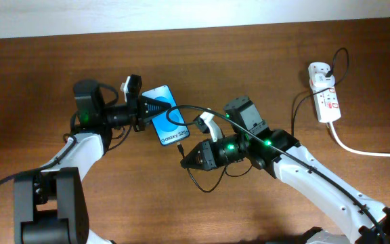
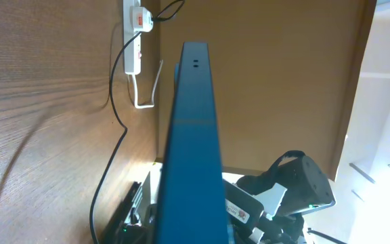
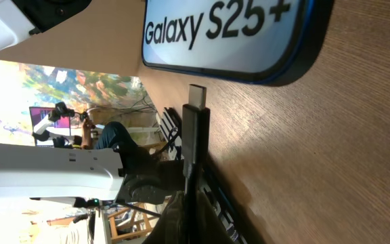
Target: Plug charger to phone and switch on socket
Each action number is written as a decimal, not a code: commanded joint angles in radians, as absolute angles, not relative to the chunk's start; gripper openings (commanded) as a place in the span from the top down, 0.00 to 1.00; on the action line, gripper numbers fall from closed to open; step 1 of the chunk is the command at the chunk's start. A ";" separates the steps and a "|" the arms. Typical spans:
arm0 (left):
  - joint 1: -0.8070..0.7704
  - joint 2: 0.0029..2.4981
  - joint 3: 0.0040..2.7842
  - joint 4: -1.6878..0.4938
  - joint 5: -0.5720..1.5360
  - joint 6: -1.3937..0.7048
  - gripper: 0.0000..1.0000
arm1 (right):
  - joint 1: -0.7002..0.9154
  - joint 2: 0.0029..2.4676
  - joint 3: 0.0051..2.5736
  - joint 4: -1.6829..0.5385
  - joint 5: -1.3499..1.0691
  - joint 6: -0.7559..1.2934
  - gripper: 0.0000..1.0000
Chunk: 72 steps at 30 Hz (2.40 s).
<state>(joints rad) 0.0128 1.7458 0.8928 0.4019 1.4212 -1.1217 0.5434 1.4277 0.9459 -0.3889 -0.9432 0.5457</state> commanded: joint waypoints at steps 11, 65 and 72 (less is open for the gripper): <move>0.013 1.728 0.907 0.408 1.406 -1.100 1.00 | 0.550 1.407 0.948 -0.385 -0.964 0.539 0.96; -0.002 1.728 0.907 0.408 1.455 -1.151 1.00 | 0.550 1.411 0.948 -0.361 -0.904 0.535 0.96; -0.002 1.728 0.907 0.408 1.478 -1.067 1.00 | 0.550 1.411 0.948 -0.339 -0.908 0.536 0.95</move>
<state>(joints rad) 0.0025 1.7458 0.8928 0.4053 1.4063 -1.1145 0.5453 1.4277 0.9459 -0.3584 -0.9211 0.5461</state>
